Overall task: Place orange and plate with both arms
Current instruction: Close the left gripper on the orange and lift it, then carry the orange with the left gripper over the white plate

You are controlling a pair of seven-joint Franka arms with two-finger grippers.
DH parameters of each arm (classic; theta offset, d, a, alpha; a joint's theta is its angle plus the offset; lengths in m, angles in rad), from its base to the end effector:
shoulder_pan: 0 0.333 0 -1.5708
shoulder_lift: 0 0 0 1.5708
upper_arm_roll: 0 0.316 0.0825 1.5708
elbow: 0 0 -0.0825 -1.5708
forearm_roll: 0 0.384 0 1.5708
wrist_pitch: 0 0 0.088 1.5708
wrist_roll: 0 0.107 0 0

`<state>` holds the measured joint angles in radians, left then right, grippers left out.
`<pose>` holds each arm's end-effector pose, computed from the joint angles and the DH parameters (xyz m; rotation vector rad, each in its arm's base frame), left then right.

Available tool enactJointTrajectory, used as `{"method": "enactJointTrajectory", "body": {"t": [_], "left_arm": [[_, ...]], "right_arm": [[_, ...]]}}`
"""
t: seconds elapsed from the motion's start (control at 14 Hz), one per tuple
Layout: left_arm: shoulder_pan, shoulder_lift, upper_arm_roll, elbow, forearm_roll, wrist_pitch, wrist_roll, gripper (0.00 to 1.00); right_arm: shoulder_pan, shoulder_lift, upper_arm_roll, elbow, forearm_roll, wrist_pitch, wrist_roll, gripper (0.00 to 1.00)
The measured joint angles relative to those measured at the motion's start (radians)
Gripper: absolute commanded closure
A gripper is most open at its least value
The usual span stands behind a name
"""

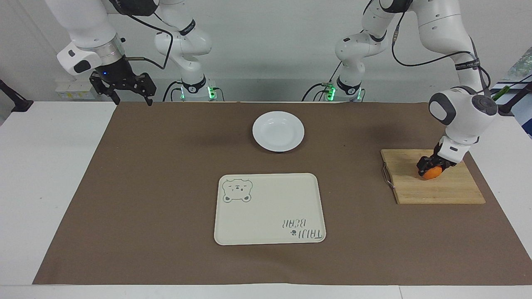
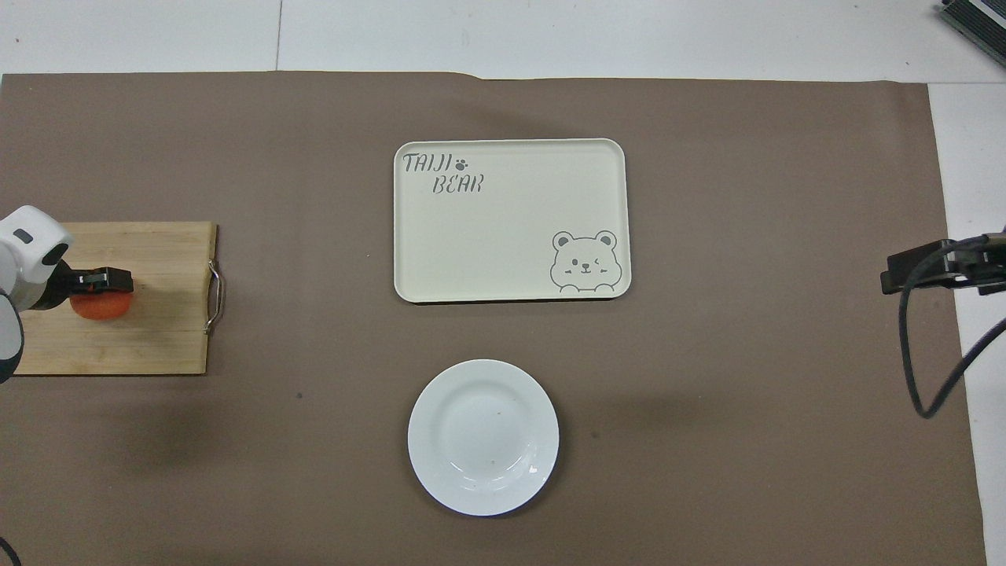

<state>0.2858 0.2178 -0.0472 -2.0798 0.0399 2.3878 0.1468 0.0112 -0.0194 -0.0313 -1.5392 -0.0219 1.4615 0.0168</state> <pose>0.5710 0.1399 0.3317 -3.1016 -0.1016 -0.1325 0.5371 -0.0135 0.6406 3.1186 -0.0602 -0.0910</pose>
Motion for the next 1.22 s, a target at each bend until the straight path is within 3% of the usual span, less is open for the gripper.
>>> {"method": "enactJointTrajectory", "body": {"t": [0.36, 0.57, 0.86, 1.22], "left_arm": [[-0.006, -0.021, -0.016, 0.098, 0.0, -0.15, 0.0, 1.0], [-0.047, -0.076, -0.027, 0.162, 0.0, -0.281, 0.0, 1.0], [-0.163, -0.18, -0.037, 0.168, -0.003, -0.466, -0.045, 1.0], [-0.395, -0.222, -0.046, 0.164, -0.009, -0.601, -0.226, 1.0]], "right_arm": [[0.0, 0.0, 0.0, 0.0, 0.0, 0.0, 0.0, 0.0], [0.0, 0.0, 0.0, 0.0, 0.0, 0.0, 0.0, 0.0], [0.0, 0.0, 0.0, 0.0, 0.0, 0.0, 0.0, 0.0], [0.0, 0.0, 0.0, 0.0, 0.0, 0.0, 0.0, 0.0]]}}
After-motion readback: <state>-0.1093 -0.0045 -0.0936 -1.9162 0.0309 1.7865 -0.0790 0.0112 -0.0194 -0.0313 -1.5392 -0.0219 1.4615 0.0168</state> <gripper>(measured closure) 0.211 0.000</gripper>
